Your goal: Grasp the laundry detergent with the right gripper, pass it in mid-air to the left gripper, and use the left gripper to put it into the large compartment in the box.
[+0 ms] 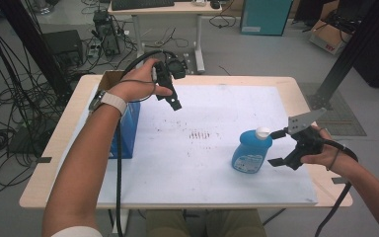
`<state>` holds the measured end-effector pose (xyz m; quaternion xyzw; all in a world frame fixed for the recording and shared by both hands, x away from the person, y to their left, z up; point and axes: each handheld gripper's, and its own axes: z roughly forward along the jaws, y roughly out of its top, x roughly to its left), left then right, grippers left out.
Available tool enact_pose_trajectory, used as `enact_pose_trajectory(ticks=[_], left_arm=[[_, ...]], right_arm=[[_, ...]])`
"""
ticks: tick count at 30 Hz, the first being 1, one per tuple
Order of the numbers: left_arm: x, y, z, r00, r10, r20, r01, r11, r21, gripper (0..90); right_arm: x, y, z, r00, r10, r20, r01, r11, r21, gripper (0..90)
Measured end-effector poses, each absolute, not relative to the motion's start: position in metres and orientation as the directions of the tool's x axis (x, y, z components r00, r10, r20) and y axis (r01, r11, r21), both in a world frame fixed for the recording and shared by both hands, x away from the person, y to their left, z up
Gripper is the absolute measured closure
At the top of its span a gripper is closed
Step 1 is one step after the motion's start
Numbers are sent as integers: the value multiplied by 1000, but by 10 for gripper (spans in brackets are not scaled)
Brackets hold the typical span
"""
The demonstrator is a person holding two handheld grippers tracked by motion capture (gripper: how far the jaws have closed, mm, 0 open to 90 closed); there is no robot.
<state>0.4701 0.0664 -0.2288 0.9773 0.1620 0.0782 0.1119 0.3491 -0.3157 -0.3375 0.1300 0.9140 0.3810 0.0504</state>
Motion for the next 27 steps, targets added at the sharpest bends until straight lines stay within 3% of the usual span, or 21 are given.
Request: enact_pose_trajectory(ticks=[27], left_arm=[[470,66,-230,935,338,105,305,-921,242,77]], right_arm=[[350,-315,-338,-961,276,10,199,667,718,60]])
